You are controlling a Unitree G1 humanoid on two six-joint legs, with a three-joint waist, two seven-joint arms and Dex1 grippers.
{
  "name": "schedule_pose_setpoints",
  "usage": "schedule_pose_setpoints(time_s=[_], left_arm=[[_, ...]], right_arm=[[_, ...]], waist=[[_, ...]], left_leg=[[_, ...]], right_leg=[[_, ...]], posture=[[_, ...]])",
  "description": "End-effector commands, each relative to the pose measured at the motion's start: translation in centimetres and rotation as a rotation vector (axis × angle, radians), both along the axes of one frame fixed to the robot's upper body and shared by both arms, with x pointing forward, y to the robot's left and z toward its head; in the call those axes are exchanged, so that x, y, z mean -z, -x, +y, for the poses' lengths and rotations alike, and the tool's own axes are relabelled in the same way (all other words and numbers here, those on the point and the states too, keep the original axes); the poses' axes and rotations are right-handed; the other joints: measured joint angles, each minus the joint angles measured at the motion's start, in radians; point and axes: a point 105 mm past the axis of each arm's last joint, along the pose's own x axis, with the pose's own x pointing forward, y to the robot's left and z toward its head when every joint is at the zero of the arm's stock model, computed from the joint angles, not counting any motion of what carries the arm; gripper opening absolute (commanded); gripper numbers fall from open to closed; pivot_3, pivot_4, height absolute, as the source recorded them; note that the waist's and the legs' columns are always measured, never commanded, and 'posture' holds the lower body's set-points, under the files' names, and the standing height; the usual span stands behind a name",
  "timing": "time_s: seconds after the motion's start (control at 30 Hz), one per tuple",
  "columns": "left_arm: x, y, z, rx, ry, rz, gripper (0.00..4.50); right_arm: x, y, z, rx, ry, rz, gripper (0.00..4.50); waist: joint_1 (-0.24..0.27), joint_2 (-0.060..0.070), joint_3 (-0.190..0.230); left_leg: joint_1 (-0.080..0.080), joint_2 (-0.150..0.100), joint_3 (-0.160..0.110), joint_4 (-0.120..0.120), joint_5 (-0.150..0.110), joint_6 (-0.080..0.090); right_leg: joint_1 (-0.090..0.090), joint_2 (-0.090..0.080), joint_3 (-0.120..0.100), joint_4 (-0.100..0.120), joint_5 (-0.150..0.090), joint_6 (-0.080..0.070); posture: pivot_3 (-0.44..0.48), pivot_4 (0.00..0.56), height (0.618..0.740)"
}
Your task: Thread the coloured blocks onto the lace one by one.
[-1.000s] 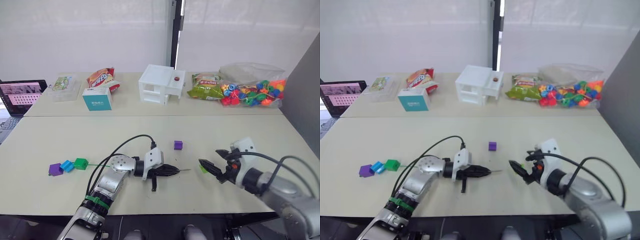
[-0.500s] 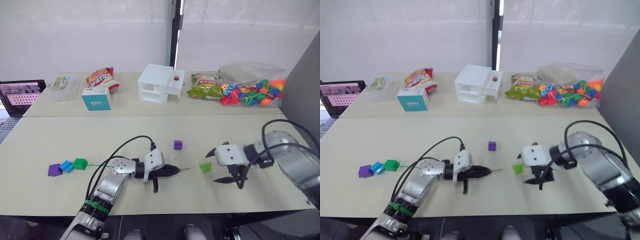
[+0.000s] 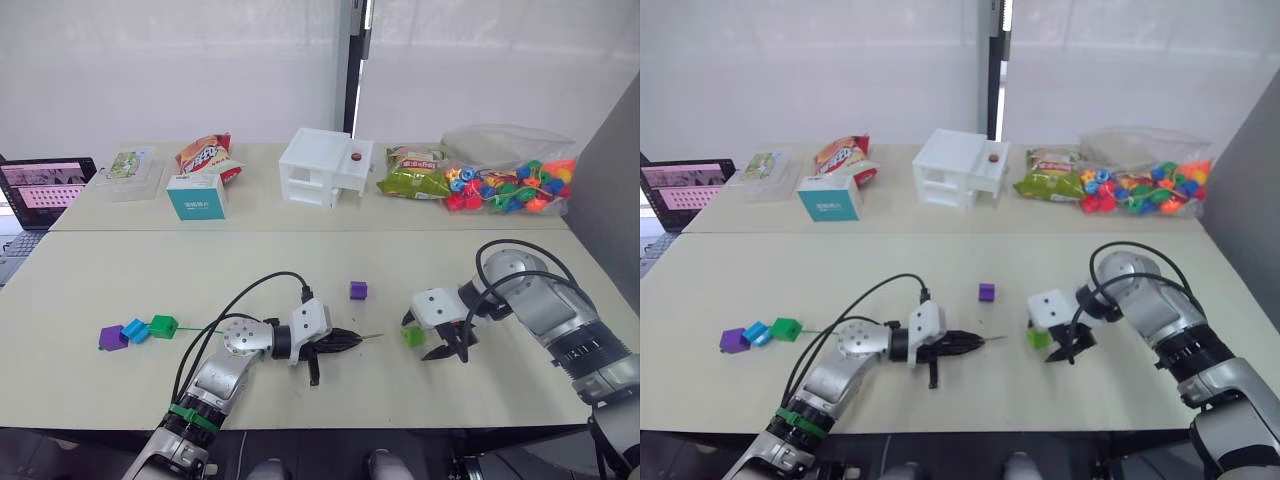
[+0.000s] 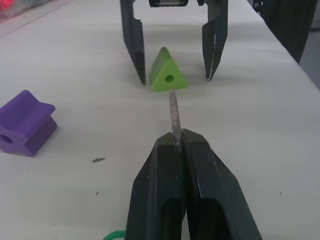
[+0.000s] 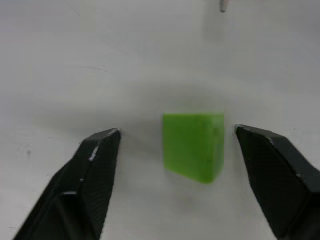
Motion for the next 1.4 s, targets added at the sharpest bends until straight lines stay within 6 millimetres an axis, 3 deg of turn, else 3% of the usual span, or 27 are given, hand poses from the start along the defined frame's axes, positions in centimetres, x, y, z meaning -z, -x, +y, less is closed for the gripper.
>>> schedule_pose_setpoints(time_s=[0.03,0.13,0.53,0.67,1.4], left_arm=[[-0.8,0.3,-0.4,0.021,0.005,-0.031,0.0],[-0.8,0.4,-0.4,0.024,0.006,-0.028,0.0],[-0.5,0.6,-0.8,0.051,-0.005,-0.019,0.0],[-0.3,0.8,-1.1,0.082,-0.019,-0.013,0.0],[0.1,0.2,-3.5,0.128,-0.007,0.0,0.0]], right_arm=[[0.3,-0.1,-0.6,0.04,0.02,0.014,2.25],[-0.1,0.2,-0.2,0.091,-0.025,0.052,1.31],[-0.3,2.3,1.7,0.321,-0.098,0.142,1.3],[0.8,2.9,2.3,0.38,-0.1,0.152,1.3],[0.8,3.1,2.5,0.357,-0.1,0.113,1.3]], waist=[[-0.001,0.0,0.0],[-0.001,0.0,0.0],[0.001,0.0,0.0],[0.001,0.0,0.0],[-0.002,-0.001,-0.001]], left_leg=[[0.001,0.0,0.0,0.0,0.0,0.0],[0.002,0.0,0.0,0.0,0.0,0.0],[0.0,0.0,-0.001,0.0,0.0,0.0],[-0.001,0.0,-0.001,0.0,0.0,0.0],[0.001,0.0,-0.001,0.0,0.0,0.0]], right_leg=[[0.0,0.0,0.0,0.0,0.0,0.0],[0.001,0.0,0.0,0.001,0.0,0.0],[-0.001,0.0,0.0,0.001,0.0,0.0],[-0.001,0.0,0.0,0.001,0.0,0.0],[0.0,0.0,0.0,0.002,0.0,0.0]], posture=[[0.0,0.15,0.74],[0.0,0.15,0.74],[0.0,0.15,0.74],[0.0,0.15,0.74],[0.0,0.15,0.74]])
